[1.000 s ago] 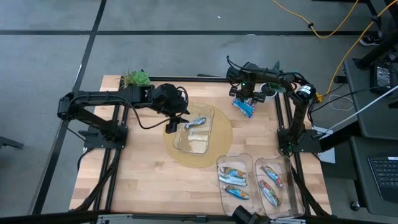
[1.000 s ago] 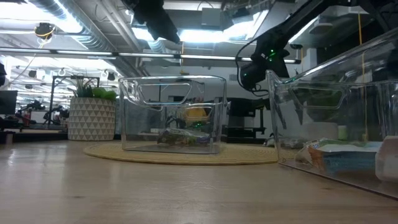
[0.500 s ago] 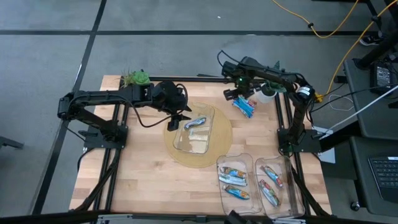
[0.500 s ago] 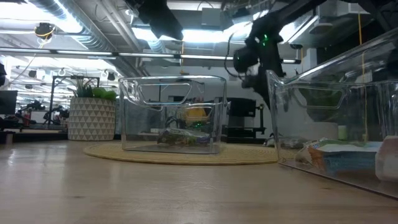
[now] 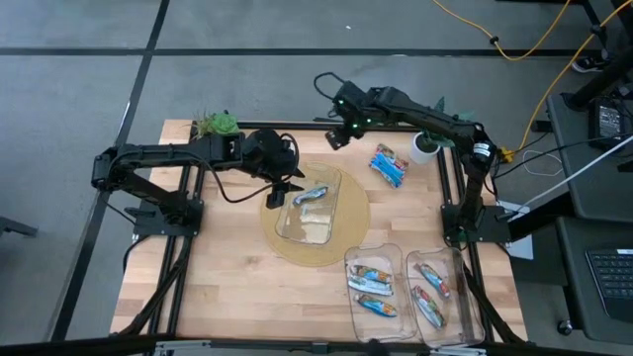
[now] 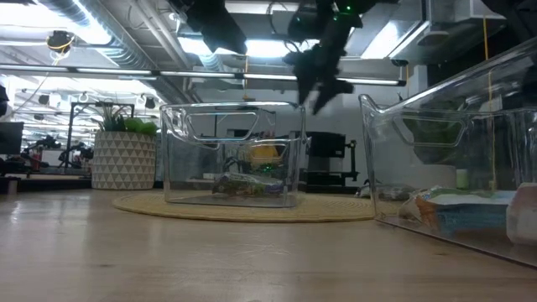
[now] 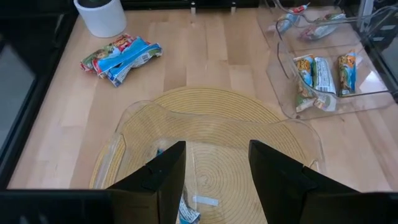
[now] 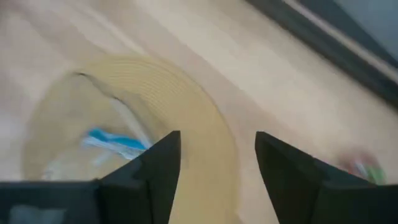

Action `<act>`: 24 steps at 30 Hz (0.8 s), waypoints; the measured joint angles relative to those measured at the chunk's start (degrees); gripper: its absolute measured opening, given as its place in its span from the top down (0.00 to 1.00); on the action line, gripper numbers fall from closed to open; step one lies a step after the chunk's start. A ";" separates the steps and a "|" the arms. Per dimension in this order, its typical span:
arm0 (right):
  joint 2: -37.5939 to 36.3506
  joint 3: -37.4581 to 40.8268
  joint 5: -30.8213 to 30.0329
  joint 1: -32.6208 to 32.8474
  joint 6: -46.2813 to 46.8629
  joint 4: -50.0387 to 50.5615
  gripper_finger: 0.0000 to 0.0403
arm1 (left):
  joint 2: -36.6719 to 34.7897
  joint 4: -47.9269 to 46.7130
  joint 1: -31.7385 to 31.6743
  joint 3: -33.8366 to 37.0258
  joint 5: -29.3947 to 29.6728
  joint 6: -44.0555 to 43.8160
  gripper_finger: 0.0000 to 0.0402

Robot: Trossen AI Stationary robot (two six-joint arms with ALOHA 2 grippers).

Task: Pick and place Granola Bars by type
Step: Put the blue granola bar pack into the top transparent bin

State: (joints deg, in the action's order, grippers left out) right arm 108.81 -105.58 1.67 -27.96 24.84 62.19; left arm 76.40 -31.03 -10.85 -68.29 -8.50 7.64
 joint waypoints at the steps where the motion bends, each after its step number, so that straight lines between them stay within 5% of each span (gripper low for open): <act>1: 0.08 0.00 0.59 0.70 -1.71 -2.42 0.48 | 0.00 0.00 0.20 0.00 0.02 -0.27 0.58; 7: 2.30 -0.04 1.19 3.26 -5.51 -12.49 0.48 | 0.00 -0.02 1.45 0.00 0.03 -1.78 0.58; 17: 3.19 0.00 4.66 1.27 -3.34 -14.08 0.48 | 0.00 -0.04 3.08 0.00 0.06 -2.41 0.58; 20: 3.13 -1.23 5.59 2.57 -9.30 -8.53 0.48 | 0.00 -0.07 3.04 0.00 0.56 -2.59 0.58; 24: 2.72 -4.00 -0.95 5.28 -17.12 1.54 0.48 | 0.00 -0.07 2.99 0.00 1.83 -3.81 0.58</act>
State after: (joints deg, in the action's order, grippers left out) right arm 111.53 -109.58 0.73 -22.69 7.73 63.73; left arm 76.40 -31.09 -7.86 -68.29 -6.67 3.84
